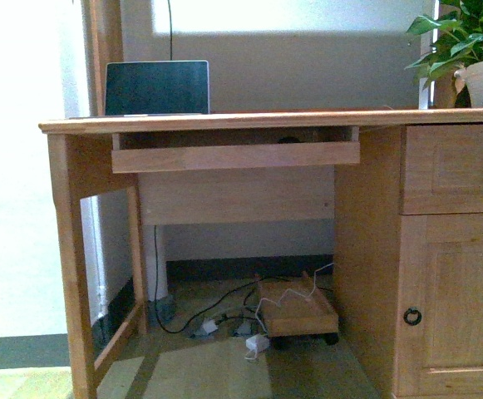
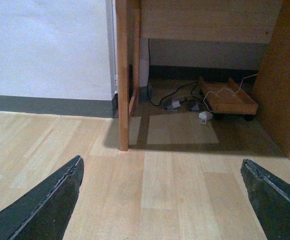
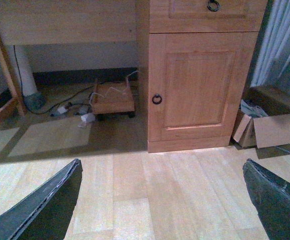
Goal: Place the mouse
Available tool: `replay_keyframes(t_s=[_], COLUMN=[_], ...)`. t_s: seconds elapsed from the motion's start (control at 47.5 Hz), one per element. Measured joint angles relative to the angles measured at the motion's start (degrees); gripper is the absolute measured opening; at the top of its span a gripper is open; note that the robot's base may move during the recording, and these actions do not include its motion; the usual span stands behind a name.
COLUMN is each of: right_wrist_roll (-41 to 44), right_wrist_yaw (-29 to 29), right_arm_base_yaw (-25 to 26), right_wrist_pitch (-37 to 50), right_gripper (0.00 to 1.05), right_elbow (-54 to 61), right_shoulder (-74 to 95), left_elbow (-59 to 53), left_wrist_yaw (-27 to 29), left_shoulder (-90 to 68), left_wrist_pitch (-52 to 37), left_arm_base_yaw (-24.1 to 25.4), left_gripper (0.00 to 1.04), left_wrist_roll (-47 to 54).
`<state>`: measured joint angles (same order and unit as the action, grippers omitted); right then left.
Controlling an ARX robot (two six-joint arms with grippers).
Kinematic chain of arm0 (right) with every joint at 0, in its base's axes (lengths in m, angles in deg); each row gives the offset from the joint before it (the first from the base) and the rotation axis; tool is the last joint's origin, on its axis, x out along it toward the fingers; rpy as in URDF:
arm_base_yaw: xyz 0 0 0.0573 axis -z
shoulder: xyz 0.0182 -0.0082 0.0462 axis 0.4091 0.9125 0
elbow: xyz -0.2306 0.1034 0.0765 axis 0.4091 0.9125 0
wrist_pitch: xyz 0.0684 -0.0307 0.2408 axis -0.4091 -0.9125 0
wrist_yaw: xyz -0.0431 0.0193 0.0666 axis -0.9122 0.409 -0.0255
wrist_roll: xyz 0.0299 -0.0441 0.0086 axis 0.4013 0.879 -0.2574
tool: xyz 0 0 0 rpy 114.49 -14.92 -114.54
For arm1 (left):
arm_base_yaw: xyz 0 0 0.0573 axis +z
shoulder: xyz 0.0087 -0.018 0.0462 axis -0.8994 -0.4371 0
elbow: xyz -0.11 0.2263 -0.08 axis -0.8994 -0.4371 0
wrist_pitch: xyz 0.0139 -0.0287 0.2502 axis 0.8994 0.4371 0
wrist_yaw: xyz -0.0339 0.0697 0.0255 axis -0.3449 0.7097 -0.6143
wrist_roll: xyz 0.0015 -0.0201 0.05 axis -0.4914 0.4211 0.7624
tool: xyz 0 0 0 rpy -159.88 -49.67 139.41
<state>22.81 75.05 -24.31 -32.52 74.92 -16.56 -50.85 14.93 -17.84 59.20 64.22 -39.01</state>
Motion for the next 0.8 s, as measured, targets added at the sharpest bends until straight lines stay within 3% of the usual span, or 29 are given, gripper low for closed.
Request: replay_keyframes(t_s=[0.799], right_wrist_roll=[0.0], right_wrist_yaw=[0.0], right_arm_base_yaw=[0.0], right_wrist_pitch=[0.0], right_gripper=[0.97], right_elbow=[0.0], right_shoulder=[0.0], left_elbow=[0.0], left_wrist_yaw=[0.0], left_shoulder=[0.0], left_wrist_pitch=[0.0], left_arm_base_yaw=[0.0], left_gripper=[0.97], left_wrist_roll=[0.0])
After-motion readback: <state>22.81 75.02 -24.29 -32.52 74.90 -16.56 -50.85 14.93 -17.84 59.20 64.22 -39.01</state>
